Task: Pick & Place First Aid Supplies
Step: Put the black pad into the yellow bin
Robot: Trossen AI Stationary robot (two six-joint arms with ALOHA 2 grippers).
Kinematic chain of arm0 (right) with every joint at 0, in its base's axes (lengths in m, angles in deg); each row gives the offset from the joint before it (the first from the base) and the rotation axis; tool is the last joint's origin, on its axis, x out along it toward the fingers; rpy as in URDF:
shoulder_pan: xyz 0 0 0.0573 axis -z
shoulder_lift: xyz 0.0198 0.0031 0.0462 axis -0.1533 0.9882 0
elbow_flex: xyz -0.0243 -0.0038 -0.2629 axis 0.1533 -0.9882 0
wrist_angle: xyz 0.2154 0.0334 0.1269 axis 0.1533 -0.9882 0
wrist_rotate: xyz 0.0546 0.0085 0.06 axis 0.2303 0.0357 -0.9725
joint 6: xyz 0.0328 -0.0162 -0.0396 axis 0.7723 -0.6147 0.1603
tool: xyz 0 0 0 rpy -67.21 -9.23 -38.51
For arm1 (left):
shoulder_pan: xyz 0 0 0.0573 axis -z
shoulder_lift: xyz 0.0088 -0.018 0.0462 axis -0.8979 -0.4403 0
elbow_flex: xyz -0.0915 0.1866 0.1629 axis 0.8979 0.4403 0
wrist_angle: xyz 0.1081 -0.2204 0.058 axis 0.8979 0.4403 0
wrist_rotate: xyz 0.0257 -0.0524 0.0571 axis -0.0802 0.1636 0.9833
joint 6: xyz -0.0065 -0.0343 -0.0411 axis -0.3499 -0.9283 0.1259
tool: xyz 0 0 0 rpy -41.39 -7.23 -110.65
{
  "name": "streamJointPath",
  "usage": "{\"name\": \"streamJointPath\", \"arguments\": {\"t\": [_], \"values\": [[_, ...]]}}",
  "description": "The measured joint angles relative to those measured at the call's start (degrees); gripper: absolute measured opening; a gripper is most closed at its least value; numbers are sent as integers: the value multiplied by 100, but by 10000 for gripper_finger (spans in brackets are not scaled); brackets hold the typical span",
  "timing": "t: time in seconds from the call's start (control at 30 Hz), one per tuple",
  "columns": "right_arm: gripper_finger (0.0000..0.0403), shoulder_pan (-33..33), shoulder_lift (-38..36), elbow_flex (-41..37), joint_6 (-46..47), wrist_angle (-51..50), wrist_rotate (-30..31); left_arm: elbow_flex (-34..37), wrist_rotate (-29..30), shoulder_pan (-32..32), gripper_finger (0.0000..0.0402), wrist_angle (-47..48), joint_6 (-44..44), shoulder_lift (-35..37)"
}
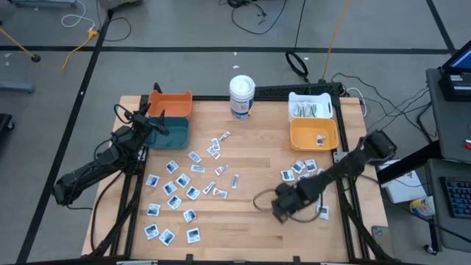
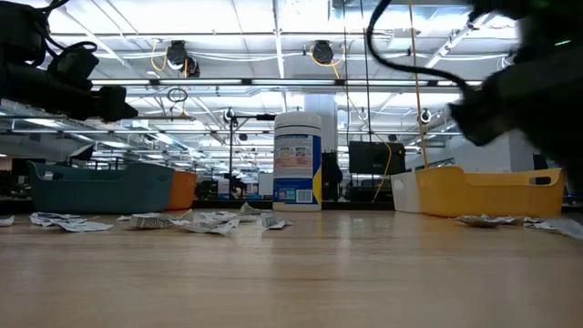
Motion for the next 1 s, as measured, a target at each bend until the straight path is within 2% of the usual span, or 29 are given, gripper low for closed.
{"name": "streamJointPath", "arguments": {"t": [0.33,0.63,1.0], "values": [[0,1527,-1201,7,-1226,-1323,275,-2,0,0,308,0,0,2],[0,3344,-2197,15,-1904,-2206,528,0,-2,2,308,0,0,2],[1,5433,-2448,20,-2430,-2540,704,-2,-1,2,308,0,0,2]]}}
